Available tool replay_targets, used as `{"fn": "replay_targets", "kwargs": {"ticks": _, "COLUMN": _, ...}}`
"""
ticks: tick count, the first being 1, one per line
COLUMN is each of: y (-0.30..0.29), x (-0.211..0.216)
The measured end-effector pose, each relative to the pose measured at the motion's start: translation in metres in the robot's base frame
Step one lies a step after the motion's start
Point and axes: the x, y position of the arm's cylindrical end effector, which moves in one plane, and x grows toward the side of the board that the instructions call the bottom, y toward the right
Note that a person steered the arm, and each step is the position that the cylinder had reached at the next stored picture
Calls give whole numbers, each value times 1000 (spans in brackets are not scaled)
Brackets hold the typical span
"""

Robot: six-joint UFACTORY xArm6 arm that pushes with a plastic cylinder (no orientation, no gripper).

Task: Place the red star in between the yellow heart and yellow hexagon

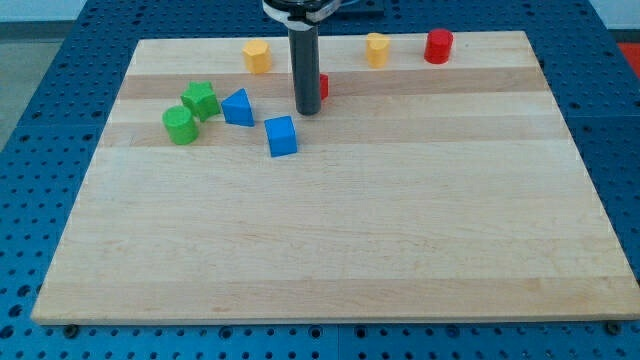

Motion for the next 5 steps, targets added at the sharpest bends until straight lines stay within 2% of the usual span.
{"fn": "replay_targets", "kwargs": {"ticks": 2, "y": -33, "x": 0}}
{"fn": "replay_targets", "kwargs": {"ticks": 5, "y": 6, "x": -11}}
